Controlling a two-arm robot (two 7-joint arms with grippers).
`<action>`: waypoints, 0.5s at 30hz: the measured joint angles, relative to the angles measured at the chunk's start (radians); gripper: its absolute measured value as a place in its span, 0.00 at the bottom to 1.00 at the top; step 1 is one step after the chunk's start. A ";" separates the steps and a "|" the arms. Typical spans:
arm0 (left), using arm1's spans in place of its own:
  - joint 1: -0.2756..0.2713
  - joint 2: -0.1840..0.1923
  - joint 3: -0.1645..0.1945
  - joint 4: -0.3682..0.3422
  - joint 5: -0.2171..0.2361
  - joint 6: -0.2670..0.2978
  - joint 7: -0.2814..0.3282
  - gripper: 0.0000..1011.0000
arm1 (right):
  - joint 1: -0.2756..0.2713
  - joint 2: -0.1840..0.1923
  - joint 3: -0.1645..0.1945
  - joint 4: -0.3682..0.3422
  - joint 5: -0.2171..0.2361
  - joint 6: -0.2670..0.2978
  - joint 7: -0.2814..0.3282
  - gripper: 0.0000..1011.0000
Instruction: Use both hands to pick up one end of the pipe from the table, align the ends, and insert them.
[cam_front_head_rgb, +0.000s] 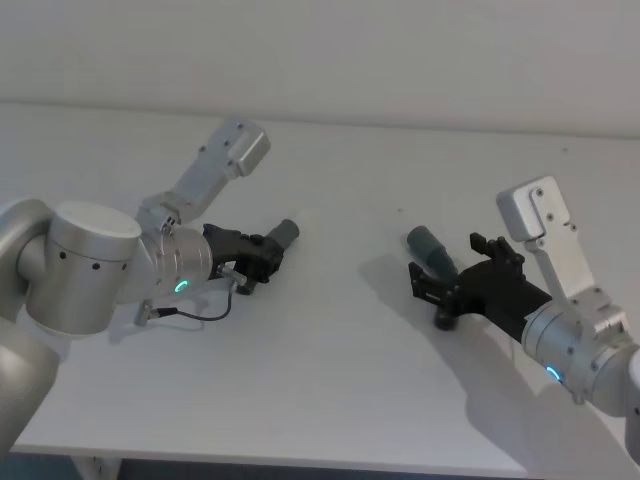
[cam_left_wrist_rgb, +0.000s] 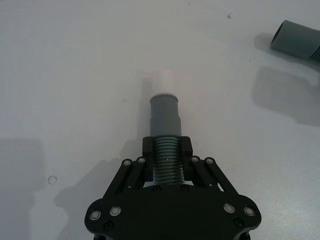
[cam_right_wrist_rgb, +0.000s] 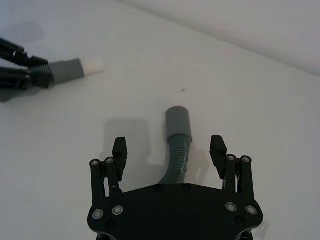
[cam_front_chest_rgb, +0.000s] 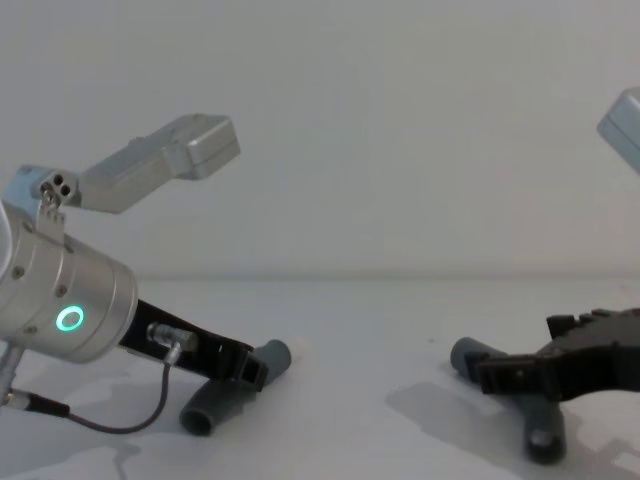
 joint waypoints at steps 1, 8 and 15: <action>0.000 0.000 0.000 0.000 0.000 0.000 0.000 0.30 | -0.001 0.002 0.000 -0.002 0.000 0.005 0.002 0.99; 0.000 0.000 0.000 0.000 0.000 0.000 0.000 0.30 | -0.006 0.005 0.004 -0.015 0.005 0.042 0.018 0.99; 0.000 0.000 0.000 0.000 0.000 0.000 0.000 0.30 | -0.011 -0.020 0.025 -0.021 0.034 0.082 0.023 0.99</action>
